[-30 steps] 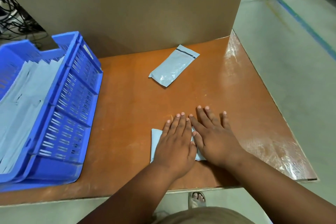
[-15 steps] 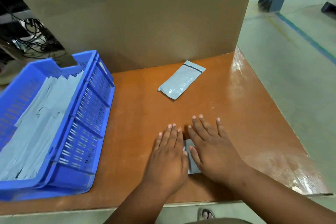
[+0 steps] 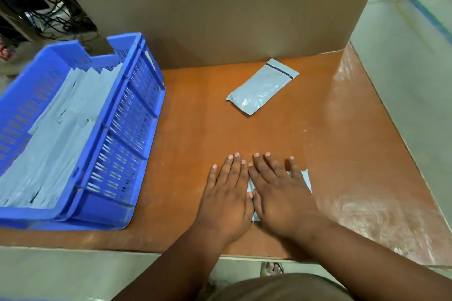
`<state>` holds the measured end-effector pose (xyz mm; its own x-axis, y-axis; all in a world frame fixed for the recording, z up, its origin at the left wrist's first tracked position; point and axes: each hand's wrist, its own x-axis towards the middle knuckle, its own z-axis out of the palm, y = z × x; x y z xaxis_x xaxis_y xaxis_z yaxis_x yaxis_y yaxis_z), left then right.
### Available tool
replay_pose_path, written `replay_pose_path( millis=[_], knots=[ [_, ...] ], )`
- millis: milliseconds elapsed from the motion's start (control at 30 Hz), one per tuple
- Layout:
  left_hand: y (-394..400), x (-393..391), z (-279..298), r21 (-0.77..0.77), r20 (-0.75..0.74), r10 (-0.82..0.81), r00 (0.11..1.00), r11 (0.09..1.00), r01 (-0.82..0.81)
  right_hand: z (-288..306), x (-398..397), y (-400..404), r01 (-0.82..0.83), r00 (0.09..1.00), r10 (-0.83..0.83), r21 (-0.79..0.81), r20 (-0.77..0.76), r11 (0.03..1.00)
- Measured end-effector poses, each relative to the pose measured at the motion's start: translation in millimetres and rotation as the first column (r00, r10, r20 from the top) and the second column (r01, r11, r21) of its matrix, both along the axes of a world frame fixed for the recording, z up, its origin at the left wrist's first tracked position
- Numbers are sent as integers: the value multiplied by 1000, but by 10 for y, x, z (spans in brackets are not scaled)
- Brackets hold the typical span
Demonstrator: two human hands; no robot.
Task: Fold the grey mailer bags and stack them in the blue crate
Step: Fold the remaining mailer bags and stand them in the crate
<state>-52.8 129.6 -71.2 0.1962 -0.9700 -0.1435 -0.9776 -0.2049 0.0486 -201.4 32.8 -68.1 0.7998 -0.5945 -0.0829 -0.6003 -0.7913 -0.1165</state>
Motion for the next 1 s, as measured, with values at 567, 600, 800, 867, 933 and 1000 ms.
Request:
replay_pose_path(
  millis=[567, 600, 800, 867, 933, 1000],
  knots=[
    [713, -103, 30, -50, -59, -73, 996, 996, 70, 60, -658, 80, -226, 972, 230, -73, 45, 971],
    [684, -75, -9, -42, -52, -54, 997, 998, 52, 50, -601, 63, -209, 977, 212, -61, 33, 976],
    [434, 130, -63, -9, -20, -12, 1000, 1000, 12, 23, -322, -29, -160, 987, 159, -39, -12, 986],
    [446, 124, -76, -3, -15, -12, 1000, 1000, 12, 7, -339, -35, -169, 985, 168, -38, -30, 985],
    [458, 115, -74, -5, -20, -4, 1000, 1000, 4, 15, -337, -45, -170, 985, 169, -26, -35, 985],
    [465, 99, -52, -19, -34, 4, 999, 1000, -5, 45, -322, -54, -171, 985, 171, -2, -20, 985]
  ],
)
